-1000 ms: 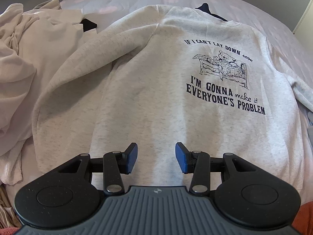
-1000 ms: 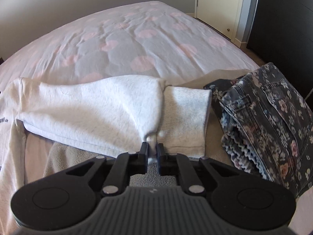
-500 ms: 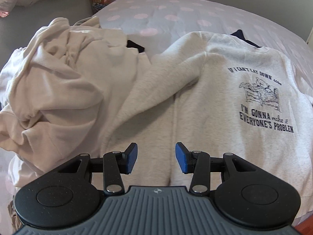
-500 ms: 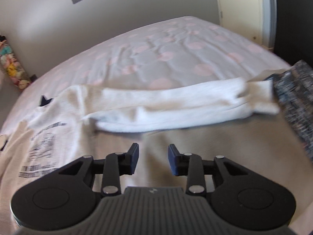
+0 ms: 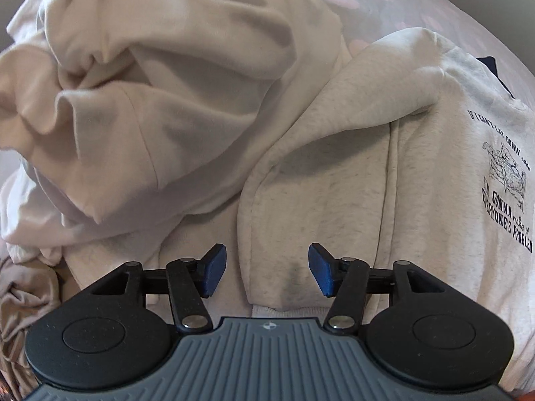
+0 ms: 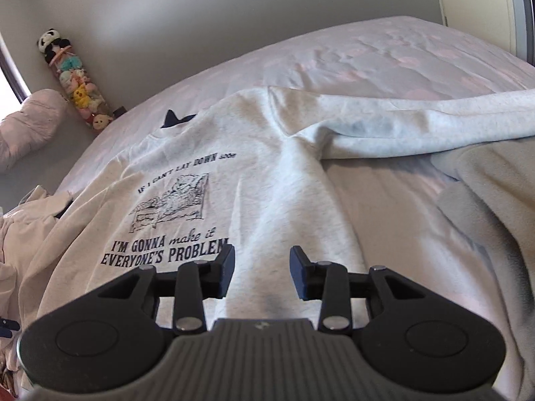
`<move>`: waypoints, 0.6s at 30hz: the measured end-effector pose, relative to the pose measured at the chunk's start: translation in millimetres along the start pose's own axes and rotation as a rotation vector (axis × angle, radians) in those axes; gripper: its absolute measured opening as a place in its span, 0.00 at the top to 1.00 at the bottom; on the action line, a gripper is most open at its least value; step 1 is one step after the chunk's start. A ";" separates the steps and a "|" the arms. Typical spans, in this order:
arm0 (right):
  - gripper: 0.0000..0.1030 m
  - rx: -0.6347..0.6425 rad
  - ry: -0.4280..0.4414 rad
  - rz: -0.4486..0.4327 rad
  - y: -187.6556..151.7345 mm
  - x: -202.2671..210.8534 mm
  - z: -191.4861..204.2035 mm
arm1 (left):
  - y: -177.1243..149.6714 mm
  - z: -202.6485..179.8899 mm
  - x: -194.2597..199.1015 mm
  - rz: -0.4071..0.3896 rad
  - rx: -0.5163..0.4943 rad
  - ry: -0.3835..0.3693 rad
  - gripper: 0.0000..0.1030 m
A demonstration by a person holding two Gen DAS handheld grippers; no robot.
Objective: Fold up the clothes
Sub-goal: 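Move the open left gripper to the sleeve of the grey sweatshirt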
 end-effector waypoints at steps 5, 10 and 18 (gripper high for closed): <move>0.53 -0.041 0.041 -0.023 -2.6 -2.4 1.2 | -7.4 -3.2 -26.1 0.035 0.047 -0.021 0.60; 0.51 -0.066 0.004 -0.006 -5.5 -8.3 -5.3 | -13.5 -6.3 -28.7 0.006 0.037 -0.078 0.86; 0.51 -0.103 0.007 -0.007 -7.1 -10.0 -13.6 | 1.0 -7.0 24.3 -0.155 -0.003 -0.131 0.97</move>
Point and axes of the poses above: each gripper's, at about its wrist camera, not at the fingertips, and x roughly against the way its jaws point, z to its left, y to its top, the point moved 5 cm from there along -x, roughly the way its jaws point, and after that the axes turned 2 degrees about y, right-handed, at the moved point
